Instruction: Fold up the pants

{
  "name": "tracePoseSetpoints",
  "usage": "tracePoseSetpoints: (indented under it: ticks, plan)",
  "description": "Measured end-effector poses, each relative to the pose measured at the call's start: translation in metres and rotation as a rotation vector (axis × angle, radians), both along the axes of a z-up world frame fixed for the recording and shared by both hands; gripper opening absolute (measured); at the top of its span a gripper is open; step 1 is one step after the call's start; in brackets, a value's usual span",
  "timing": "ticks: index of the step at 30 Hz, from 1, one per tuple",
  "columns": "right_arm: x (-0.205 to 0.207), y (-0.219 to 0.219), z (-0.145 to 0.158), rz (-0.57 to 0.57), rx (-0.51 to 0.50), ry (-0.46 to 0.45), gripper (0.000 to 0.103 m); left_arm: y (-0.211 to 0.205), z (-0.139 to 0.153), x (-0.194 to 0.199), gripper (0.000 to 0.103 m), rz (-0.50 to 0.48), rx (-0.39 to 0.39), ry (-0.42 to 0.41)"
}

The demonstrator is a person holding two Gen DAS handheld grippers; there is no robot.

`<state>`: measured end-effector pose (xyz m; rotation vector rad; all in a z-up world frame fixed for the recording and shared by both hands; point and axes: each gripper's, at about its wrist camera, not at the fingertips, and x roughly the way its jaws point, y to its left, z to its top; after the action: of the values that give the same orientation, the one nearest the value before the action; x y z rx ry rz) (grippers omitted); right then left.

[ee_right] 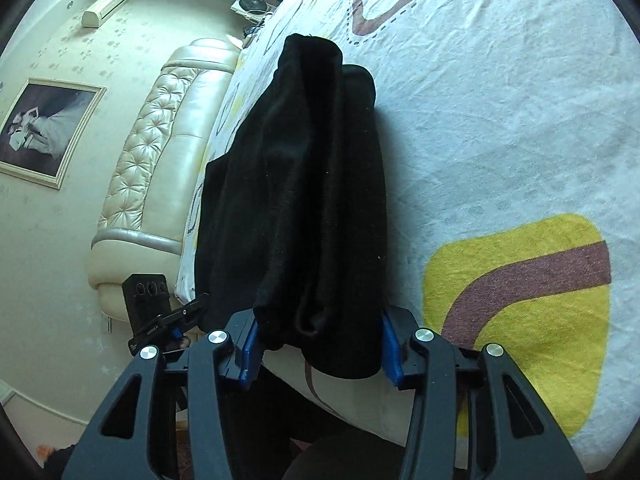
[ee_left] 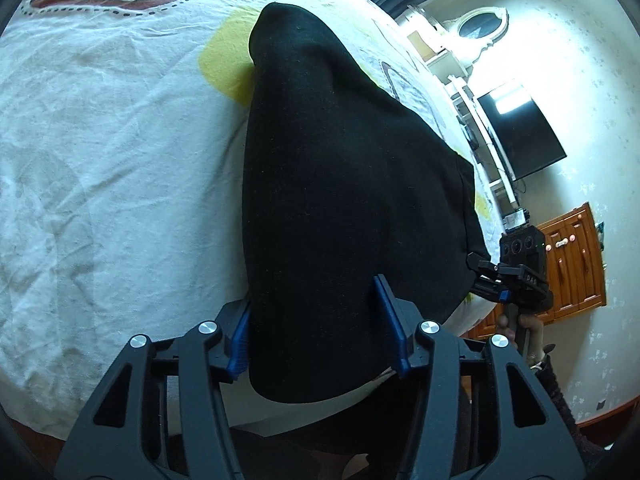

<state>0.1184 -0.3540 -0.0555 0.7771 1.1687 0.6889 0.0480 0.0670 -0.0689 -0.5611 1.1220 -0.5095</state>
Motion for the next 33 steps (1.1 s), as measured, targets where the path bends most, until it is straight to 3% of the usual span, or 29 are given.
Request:
tracePoseSetpoints:
  ticks: [2,3,6,12,16,24,25,26,27,28,30,33]
  plan:
    - [0.000,-0.005,0.004,0.007,0.016,0.010,0.062,0.009,-0.001,-0.001,0.059,0.007,-0.046,0.022]
    - [0.001,-0.009,0.008,0.005,0.020,0.007,0.069,0.013,0.000,-0.002,0.063,0.012,-0.051,0.019]
    - [0.006,-0.027,0.016,-0.055,0.019,-0.016,0.076,0.030,0.010,-0.002,0.078,0.045,-0.032,-0.035]
    - [0.047,-0.033,0.002,-0.134,0.044,-0.001,0.077,0.044,0.001,0.040,0.079,0.134,-0.062,-0.016]
    - [0.071,-0.022,-0.003,-0.132,0.101,0.010,0.077,0.027,0.002,0.072,0.086,0.101,-0.050,-0.023]
    - [0.081,-0.005,-0.001,-0.083,0.073,-0.015,0.077,-0.001,0.002,0.100,0.098,0.079,-0.034,-0.021]
    - [0.080,-0.004,-0.001,-0.080,0.062,-0.022,0.076,-0.003,0.003,0.101,0.098,0.078,-0.029,-0.027]
    - [0.079,-0.001,-0.001,-0.078,0.038,-0.021,0.067,0.001,0.001,0.100,0.098,0.071,-0.021,-0.031]
    - [0.080,0.002,-0.002,-0.071,0.016,-0.014,0.053,-0.001,0.002,0.100,0.097,0.062,-0.004,-0.038]
    - [0.080,0.004,-0.004,-0.068,0.014,-0.005,0.052,-0.002,0.003,0.099,0.086,0.055,0.027,-0.054]
    - [0.079,0.005,-0.003,-0.076,0.018,-0.013,0.047,-0.006,0.004,0.097,0.051,0.010,0.116,-0.079]
    - [0.082,0.008,0.000,-0.087,0.016,-0.027,0.045,-0.006,0.008,0.094,0.043,0.017,0.148,-0.099]
